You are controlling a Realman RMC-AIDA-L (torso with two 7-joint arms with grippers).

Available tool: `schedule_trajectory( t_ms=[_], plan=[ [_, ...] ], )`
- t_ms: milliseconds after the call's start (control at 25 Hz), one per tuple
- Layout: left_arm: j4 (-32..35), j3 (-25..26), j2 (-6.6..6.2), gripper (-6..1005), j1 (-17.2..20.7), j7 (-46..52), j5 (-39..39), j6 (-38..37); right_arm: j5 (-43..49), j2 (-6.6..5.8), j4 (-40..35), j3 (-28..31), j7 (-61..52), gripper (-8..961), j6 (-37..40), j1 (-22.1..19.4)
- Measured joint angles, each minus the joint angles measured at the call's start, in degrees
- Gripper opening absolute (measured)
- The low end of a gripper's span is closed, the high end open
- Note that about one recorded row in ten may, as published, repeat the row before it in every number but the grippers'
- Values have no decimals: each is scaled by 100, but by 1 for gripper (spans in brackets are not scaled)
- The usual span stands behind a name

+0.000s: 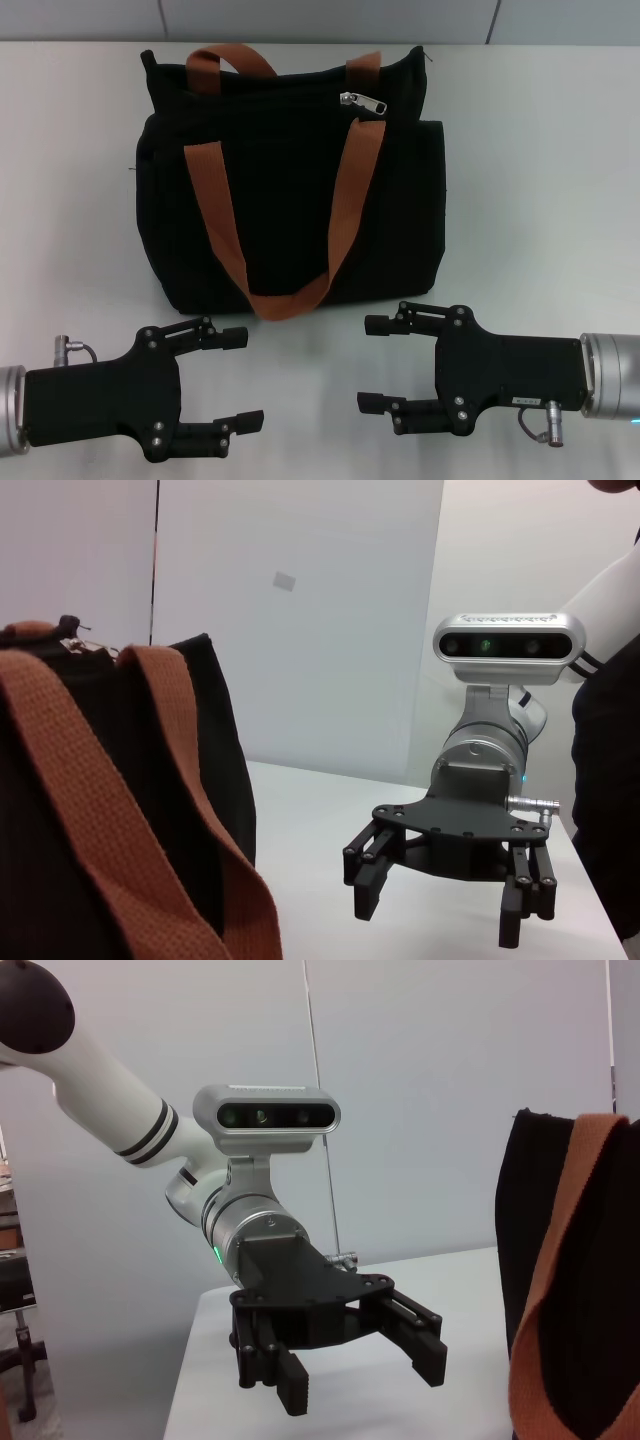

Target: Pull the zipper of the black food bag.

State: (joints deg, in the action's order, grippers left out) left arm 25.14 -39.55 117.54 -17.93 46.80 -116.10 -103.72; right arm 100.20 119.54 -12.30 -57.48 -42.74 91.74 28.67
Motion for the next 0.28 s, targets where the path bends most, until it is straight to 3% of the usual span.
schedule_trajectory(
  t_ms=[280],
  plan=[
    [0,20,4,829,21,0,0,-8,0,-1,0,0,2,768,-5,-2]
  ],
)
